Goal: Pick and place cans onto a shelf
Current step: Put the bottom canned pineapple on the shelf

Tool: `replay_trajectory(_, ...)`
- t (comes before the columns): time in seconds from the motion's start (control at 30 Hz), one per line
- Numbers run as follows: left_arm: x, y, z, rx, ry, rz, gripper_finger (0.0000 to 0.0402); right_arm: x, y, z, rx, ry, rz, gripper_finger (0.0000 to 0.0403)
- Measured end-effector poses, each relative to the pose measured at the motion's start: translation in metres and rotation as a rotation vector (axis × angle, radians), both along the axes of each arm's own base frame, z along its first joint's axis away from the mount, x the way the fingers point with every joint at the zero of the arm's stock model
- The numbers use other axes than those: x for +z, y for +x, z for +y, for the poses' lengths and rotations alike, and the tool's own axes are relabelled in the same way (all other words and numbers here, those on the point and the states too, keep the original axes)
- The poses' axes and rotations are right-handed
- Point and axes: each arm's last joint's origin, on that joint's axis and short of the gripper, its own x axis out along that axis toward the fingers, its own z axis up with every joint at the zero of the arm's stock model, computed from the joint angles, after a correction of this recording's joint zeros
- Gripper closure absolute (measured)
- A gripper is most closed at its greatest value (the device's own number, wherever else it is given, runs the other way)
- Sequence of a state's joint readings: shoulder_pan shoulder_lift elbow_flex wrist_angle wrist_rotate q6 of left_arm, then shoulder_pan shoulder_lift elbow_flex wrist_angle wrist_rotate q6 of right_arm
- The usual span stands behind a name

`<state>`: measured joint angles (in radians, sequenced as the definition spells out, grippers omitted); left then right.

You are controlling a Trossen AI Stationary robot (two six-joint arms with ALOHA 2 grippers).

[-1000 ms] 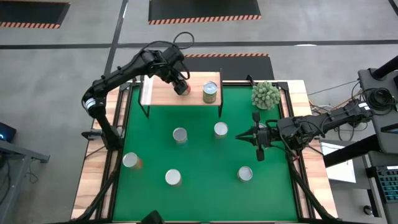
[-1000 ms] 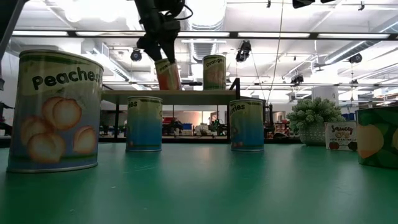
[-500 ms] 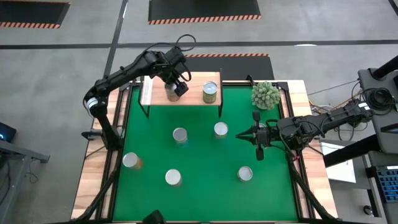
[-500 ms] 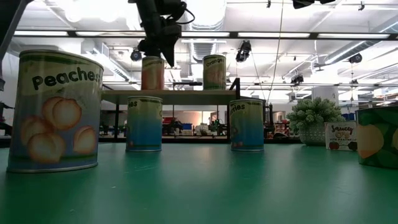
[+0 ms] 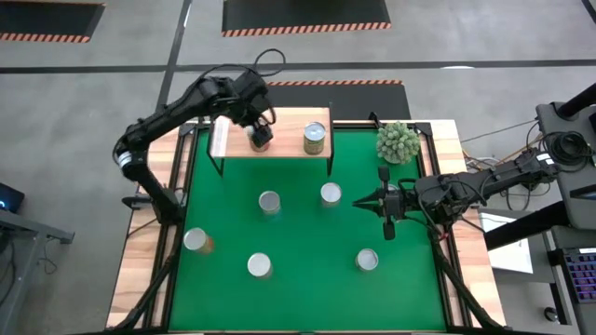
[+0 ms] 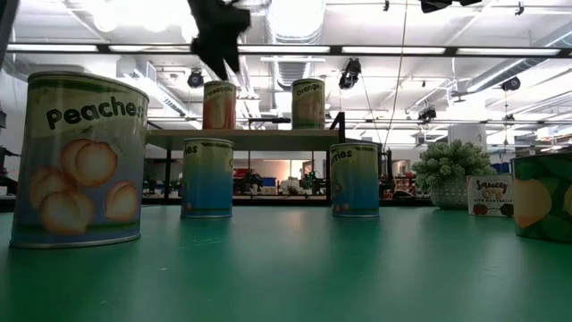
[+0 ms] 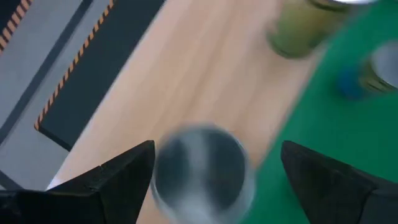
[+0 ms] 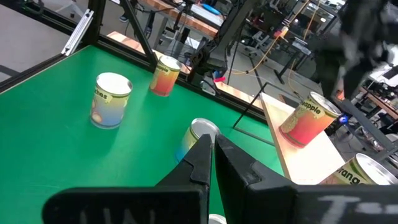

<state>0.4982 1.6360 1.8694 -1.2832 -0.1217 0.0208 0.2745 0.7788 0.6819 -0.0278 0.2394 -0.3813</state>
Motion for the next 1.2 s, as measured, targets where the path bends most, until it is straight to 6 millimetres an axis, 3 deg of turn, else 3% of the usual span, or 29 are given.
replay_trajectory(0.2, 0.016, -0.029, -0.042, -0.056, 0.126, 0.01, 0.0152, -0.001, 0.0, 0.0, 0.0, 0.0, 0.006, 0.0394)
replay_trajectory(0.4, 0.001, -0.047, -0.044, -0.029, 0.201, -0.059, 0.0294, -0.001, 0.0, 0.0, 0.0, 0.001, 0.005, 0.0394)
replay_trajectory(0.53, -0.017, -0.054, -0.042, -0.04, 0.202, -0.015, 0.0387, -0.001, 0.0, 0.0, 0.001, -0.003, 0.005, 0.0394)
replay_trajectory(0.73, -0.045, -0.056, -0.042, -0.056, 0.172, 0.073, 0.0379, -0.001, 0.0, 0.0, 0.002, -0.01, 0.005, 0.0394)
replay_trajectory(0.9, -0.056, -0.05, -0.037, -0.037, 0.179, 0.132, 0.0398, -0.001, 0.0, 0.0, 0.002, -0.011, 0.005, 0.0394)
replay_trajectory(1.03, -0.044, -0.049, -0.041, -0.06, 0.165, 0.114, 0.04, -0.001, 0.0, 0.0, 0.002, -0.011, 0.005, 0.0394)
replay_trajectory(1.2, -0.007, -0.045, -0.042, -0.064, 0.259, -0.064, 0.0401, -0.001, 0.0, 0.0, 0.002, -0.015, 0.012, 0.0394)
